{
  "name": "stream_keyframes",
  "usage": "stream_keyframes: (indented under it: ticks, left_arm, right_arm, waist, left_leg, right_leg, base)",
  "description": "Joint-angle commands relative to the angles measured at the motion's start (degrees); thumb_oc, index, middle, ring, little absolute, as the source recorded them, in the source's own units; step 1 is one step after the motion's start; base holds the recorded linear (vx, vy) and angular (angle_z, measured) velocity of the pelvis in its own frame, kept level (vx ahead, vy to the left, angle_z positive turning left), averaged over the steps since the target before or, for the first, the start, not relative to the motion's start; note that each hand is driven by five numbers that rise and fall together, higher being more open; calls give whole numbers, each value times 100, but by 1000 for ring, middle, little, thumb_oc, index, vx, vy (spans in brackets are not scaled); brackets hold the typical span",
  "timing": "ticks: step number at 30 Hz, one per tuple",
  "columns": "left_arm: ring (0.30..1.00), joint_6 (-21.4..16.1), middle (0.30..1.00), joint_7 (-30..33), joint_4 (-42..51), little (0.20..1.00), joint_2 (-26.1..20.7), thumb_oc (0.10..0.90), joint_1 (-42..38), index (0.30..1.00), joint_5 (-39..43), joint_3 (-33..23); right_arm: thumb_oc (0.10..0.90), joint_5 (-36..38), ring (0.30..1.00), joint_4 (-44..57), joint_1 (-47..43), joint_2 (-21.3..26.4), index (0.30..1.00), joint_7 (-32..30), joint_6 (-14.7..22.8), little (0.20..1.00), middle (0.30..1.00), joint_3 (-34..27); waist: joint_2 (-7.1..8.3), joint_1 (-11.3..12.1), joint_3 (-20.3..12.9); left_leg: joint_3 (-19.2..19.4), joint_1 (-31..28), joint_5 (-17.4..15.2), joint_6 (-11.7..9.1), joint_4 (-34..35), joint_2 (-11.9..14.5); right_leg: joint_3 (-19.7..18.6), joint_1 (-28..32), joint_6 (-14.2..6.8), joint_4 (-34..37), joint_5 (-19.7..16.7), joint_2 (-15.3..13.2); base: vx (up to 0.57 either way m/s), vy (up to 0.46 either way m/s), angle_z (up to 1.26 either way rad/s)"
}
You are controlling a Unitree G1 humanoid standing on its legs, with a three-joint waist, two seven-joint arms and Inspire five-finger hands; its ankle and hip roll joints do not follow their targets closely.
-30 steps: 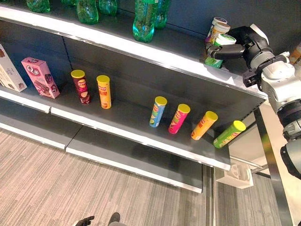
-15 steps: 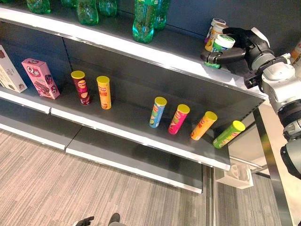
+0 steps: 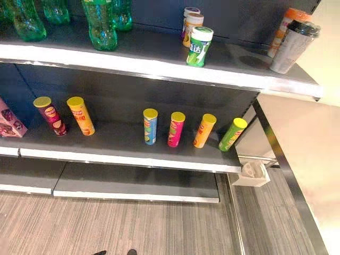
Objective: Put the goods on the table back onto the shelves and tidy them up.
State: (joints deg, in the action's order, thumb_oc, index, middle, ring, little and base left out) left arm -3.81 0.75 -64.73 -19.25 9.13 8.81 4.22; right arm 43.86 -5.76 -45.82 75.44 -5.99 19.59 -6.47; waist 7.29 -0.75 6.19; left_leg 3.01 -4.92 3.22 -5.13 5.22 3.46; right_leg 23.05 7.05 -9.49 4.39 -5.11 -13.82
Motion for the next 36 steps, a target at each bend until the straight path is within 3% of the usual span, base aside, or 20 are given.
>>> stream_keyframes:
  ticks: [1,2,4,7,8,9,11,13,16,17,23,27,29,30,31,32,33,36]
  left_arm:
    - [900,-182,900,-10,54,900,-227,800,-81,900,-215,100]
    - [900,-168,900,-41,139,900,-204,800,-31,900,-324,35]
    - [900,-166,900,-35,230,900,-257,800,-29,900,-388,24]
    - [900,-153,900,-62,431,900,-405,800,-10,900,-359,-10]
    - [900,-145,900,-45,563,900,-472,800,6,900,-316,-102]
    - [900,-128,900,-25,617,900,-543,800,18,900,-224,-202]
    - [900,-131,900,-18,674,900,-566,800,65,900,-177,-207]
    - [900,-147,900,-53,751,900,-557,800,80,900,-186,-237]
    - [900,-139,900,-66,775,900,-546,800,69,900,-219,-257]
    - [900,-126,900,-92,819,900,-479,800,76,900,-192,-192]
    - [900,-126,900,-154,915,900,-334,800,26,900,-174,5]
    - [900,-122,900,-206,1085,900,-309,800,-1,900,-85,90]
    - [900,-118,900,-209,1112,900,-294,800,11,900,-43,101]
    - [900,-120,900,-194,1135,900,-289,800,8,900,12,98]
    - [900,-149,900,-178,1200,900,-281,800,37,900,86,150]
    - [900,-151,900,-176,1210,900,-258,800,25,900,104,148]
    - [900,-144,900,-182,1204,900,-229,800,1,900,115,148]
    - [900,-145,900,-202,1195,900,-242,800,-67,900,78,206]
  right_arm:
    - [800,-352,900,-38,-60,-6,900,-480,346,900,900,-262]
    - [800,-777,900,516,1073,-316,900,-646,336,900,900,-1286]
    - [800,-954,900,693,1588,-544,900,-714,259,900,900,-1698]
    - [800,-1283,900,796,2003,-590,900,-820,115,900,900,-1927]
    - [800,-1511,900,733,2165,-619,900,-840,-82,900,900,-1940]
    - [800,-1856,900,575,2379,-536,900,-861,-307,900,900,-1916]
    - [800,-1907,900,478,2489,-517,900,-860,-369,900,900,-1976]
    - [800,-2296,900,217,2755,-502,900,-890,-573,900,900,-2022]
    - [800,-2396,900,131,3074,-511,900,-859,-651,900,900,-2250]
    - [800,-2349,900,24,3199,-481,900,-797,-669,900,900,-2266]
    - [800,-2200,900,-163,3273,-309,900,-653,-622,900,900,-2188]
    - [800,-2101,900,-284,3041,-232,900,-579,-591,900,900,-1880]
    - [800,-2030,900,-313,2908,-217,900,-539,-581,900,900,-1729]
    - [800,-2017,900,-382,2735,-189,900,-504,-594,900,900,-1517]
    - [800,-2091,900,-459,2584,-137,900,-457,-668,900,900,-1237]
    - [800,-2112,900,-463,2513,-98,900,-433,-682,900,900,-1144]
    - [800,-2106,900,-466,2510,-99,900,-432,-681,900,900,-1148]
    - [800,-2124,900,-563,2489,-121,900,-500,-650,900,900,-1193]
  waist:
    - [175,184,-286]
    - [103,-8,-168]
    - [92,-71,-77]
    - [22,58,78]
    - [-71,58,96]
    - [-78,91,78]
    - [-80,137,46]
    - [18,187,-78]
    - [96,231,-206]
    - [60,184,-287]
    - [-189,7,-287]
    - [-292,-6,-104]
    - [-316,13,-34]
    - [-340,51,46]
    - [-249,206,180]
    - [-197,245,209]
    - [-158,223,202]
    - [-210,338,233]
  left_leg:
    - [392,-107,-829,163,-22,-119]
    - [650,-166,-898,223,-22,-124]
    - [815,-152,-864,267,-22,-145]
    - [1139,-193,-872,264,-22,-6]
    - [1341,-175,-871,222,-22,143]
    - [1534,-188,-825,170,-22,259]
    - [1621,-212,-839,138,-22,304]
    - [1883,-205,-793,47,-37,313]
    - [2000,-247,-726,-68,-52,411]
    - [2072,-341,-644,-227,-64,661]
    - [2107,-421,-475,-499,-302,1196]
    - [1903,-29,-221,-628,-1653,1700]
    - [1759,66,-114,-637,-1979,1787]
    - [1512,197,26,-635,-2298,1827]
    - [1022,549,43,-440,-2508,1487]
    - [706,804,-261,-343,-2428,1139]
    - [634,933,-507,-285,-2230,933]
    - [470,1204,-289,-276,-1489,644]
  right_leg:
    - [-335,-505,-534,-194,-603,-397]
    - [-559,-711,-551,-253,-777,-389]
    - [-614,-871,-551,-295,-889,-424]
    - [-359,-1042,-551,-508,-934,-519]
    - [21,-980,-551,-565,-885,-691]
    - [294,-911,-551,-599,-902,-812]
    - [358,-872,-551,-573,-947,-829]
    - [662,-697,-551,-309,-981,-888]
    - [716,-528,-551,-8,-789,-732]
    - [535,-521,-544,25,-537,-486]
    - [374,-480,-284,39,-40,48]
    - [240,-322,107,61,386,519]
    - [204,-267,193,61,467,629]
    - [153,-214,267,61,551,716]
    - [115,-235,383,61,538,699]
    - [39,-230,373,61,568,690]
    - [2,-238,318,61,572,656]
    - [-179,-228,255,61,553,668]
  base:
    - [-75,141,-84]
    - [-111,90,-59]
    - [-135,62,-70]
    - [-110,-33,-114]
    - [-26,-104,-113]
    - [-21,-151,-105]
    - [0,-122,-91]
    - [36,-172,-55]
    - [114,-253,-54]
    - [149,-351,-22]
    - [75,-261,-19]
    - [38,-248,-22]
    - [41,-142,-32]
    - [-21,-196,-35]
    - [-31,-159,-39]
    - [-20,-98,-38]
    - [82,-13,-57]
    - [98,70,-45]
